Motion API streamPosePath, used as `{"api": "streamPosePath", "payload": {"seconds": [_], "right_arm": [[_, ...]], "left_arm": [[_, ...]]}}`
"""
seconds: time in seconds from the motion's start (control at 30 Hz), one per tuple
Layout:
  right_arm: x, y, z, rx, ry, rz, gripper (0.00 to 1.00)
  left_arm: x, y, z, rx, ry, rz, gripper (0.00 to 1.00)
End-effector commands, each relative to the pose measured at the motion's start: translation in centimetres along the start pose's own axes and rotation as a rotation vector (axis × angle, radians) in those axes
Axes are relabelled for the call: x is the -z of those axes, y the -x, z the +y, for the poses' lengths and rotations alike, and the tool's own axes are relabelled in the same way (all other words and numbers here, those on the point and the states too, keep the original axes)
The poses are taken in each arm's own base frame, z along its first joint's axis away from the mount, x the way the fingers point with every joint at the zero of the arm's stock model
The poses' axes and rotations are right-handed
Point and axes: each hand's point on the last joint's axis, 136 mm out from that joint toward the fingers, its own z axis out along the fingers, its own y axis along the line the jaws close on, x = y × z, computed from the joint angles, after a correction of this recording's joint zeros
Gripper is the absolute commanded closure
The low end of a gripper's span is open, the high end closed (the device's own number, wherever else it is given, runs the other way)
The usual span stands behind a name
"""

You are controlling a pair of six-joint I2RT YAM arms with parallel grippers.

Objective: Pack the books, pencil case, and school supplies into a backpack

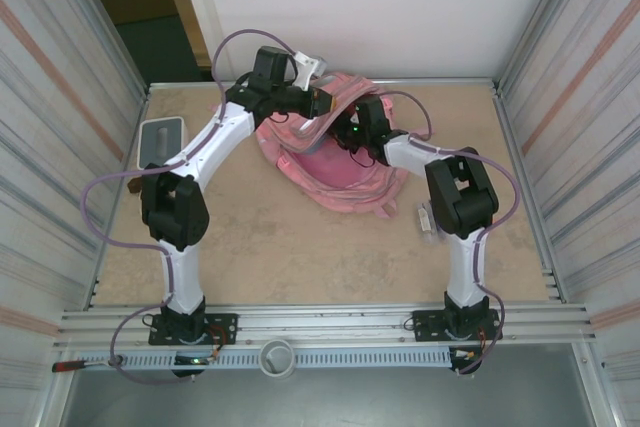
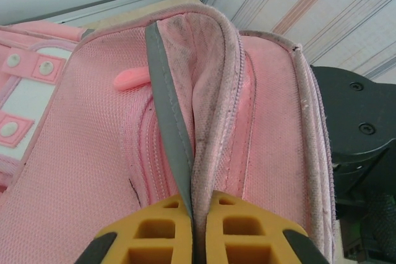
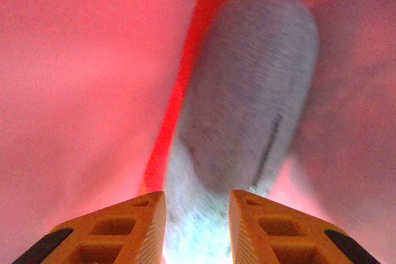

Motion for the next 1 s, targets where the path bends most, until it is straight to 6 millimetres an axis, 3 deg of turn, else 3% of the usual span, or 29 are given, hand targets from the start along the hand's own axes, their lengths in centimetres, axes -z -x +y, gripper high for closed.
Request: {"api": "streamPosePath", "payload": {"seconds": [0.0,0.13,0.23,0.37,0.53,0.63,0.97], "right_arm": [[4.3,-0.2,1.3,0.111,0.002,0.009,0.65],[9.6,-1.6,0.0,0.227,-0.11,0.024,0.59],[14.1,-2.6,-2.4,0.321,-0.27,0.018,0.53],[20.2,-3.1,-7.7,0.366,-0.547,-0.011,0.43],[25.5,-4.2,-15.0,0.281,-0.814,0.02,0.3],[26.5,-5.4,-17.8,0.243,-0.912,0.079,0.25],[24.9,-7.2,-21.5,0.23,-1.011,0.217,0.21]], "left_arm": [[2.4,4.5,-3.1,-0.108,-0.062,-0.146,1.0],[2.5,4.4,-3.0,-0.111,-0.05,-0.141,1.0],[2.5,4.2,-2.8,-0.112,-0.041,-0.138,1.0],[2.3,3.8,-2.5,-0.105,-0.037,-0.129,1.0],[2.1,3.5,-2.5,-0.092,-0.046,-0.124,1.0],[2.0,3.2,-2.5,-0.088,-0.049,-0.118,1.0],[1.8,2.6,-2.3,-0.085,-0.049,-0.107,1.0]]}}
